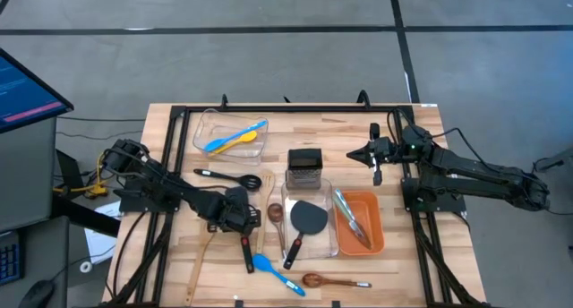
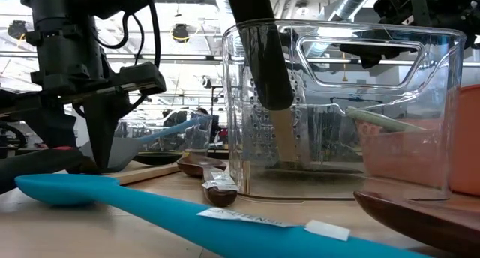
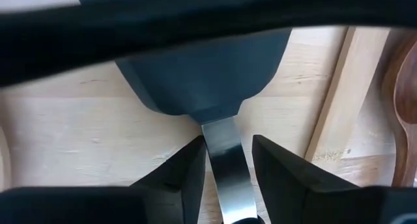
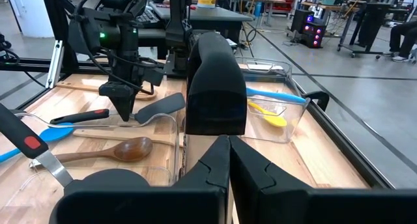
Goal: Pick & Place Kitchen Items
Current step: Put the black spatula into the bottom transparent bin
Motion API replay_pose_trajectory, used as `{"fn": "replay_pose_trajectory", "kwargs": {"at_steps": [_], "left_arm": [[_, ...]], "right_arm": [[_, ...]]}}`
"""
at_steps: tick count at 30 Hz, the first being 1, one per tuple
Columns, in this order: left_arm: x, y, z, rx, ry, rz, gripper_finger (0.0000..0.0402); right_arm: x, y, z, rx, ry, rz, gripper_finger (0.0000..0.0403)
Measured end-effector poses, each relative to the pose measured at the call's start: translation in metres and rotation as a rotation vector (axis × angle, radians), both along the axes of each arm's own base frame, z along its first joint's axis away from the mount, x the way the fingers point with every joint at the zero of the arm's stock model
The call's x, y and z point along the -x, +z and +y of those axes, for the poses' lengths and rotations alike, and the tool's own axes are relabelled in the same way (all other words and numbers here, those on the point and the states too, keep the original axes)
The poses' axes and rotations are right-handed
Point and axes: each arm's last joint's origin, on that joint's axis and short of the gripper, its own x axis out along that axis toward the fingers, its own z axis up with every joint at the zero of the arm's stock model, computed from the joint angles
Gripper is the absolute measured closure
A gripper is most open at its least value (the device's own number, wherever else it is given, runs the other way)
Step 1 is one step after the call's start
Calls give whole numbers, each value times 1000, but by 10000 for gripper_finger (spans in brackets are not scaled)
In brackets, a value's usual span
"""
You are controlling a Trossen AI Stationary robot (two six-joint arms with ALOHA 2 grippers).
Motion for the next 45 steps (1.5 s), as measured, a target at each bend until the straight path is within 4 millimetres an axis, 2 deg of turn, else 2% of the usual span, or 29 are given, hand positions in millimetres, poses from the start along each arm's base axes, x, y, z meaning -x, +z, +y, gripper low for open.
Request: {"fn": "replay_pose_trajectory", "kwargs": {"at_steps": [15,22,33,45], "left_arm": [[2,2,-1,14,-60,10,360],[5,10,-1,23,-157,-14,363],[12,48,4,-1,-266,-172,366],[25,105,15,-140,-345,-504,367]], "right_arm": [[0,0,0,0,0,0,402],[0,0,0,0,0,0,402],[0,0,0,0,0,0,402],[0,0,0,-1,-1,-1,402]]}}
